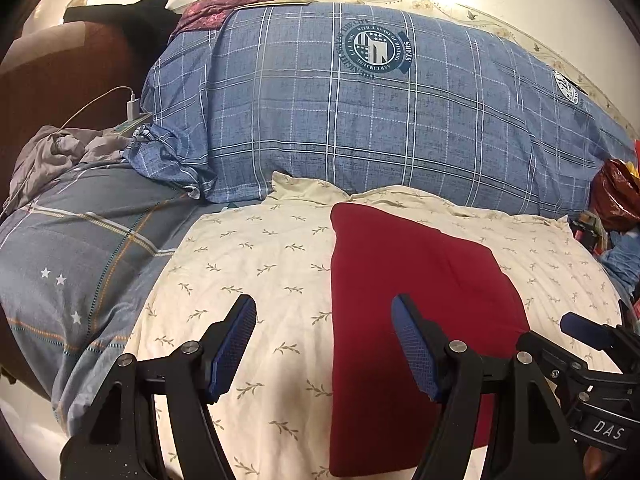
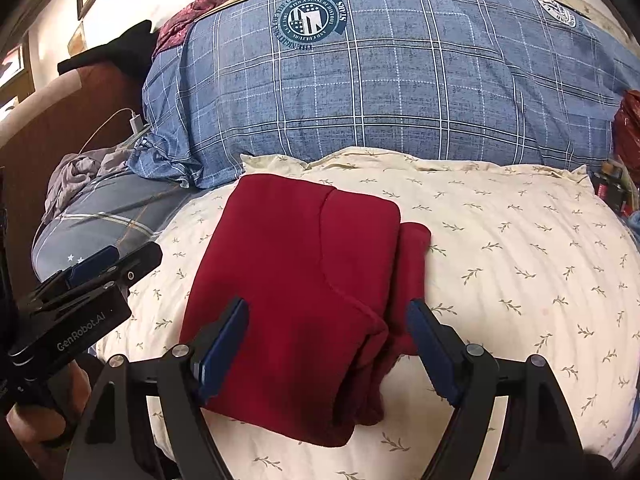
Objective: Fold small clothes
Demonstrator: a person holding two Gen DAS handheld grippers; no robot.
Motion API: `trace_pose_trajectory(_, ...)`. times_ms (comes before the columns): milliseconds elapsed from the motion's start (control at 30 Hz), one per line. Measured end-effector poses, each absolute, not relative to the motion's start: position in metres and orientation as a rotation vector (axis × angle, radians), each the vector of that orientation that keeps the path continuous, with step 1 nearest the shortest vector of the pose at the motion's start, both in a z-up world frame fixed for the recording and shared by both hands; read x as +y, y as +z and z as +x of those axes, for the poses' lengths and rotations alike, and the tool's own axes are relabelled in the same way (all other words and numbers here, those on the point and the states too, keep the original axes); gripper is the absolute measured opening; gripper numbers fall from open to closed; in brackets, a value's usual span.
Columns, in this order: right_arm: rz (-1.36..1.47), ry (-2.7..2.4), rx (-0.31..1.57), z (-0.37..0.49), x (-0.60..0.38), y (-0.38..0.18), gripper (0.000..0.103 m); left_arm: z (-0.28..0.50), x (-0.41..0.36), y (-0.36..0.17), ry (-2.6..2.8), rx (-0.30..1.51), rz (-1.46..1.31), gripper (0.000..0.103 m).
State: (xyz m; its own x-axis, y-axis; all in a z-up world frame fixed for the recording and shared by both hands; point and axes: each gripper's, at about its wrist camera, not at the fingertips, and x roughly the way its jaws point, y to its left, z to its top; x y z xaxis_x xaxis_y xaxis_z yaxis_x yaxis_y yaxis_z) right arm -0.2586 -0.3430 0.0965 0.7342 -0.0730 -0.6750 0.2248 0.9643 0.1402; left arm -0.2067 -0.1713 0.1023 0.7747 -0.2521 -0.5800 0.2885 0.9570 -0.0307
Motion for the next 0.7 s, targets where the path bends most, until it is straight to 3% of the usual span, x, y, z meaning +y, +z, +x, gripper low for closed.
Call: trace_pose_trajectory(700,0.215,-0.15,0.77,-0.243,-0.339,0.088,0.082,-0.195,-0.176,0.094,-0.283,0.646,0.06,0.07)
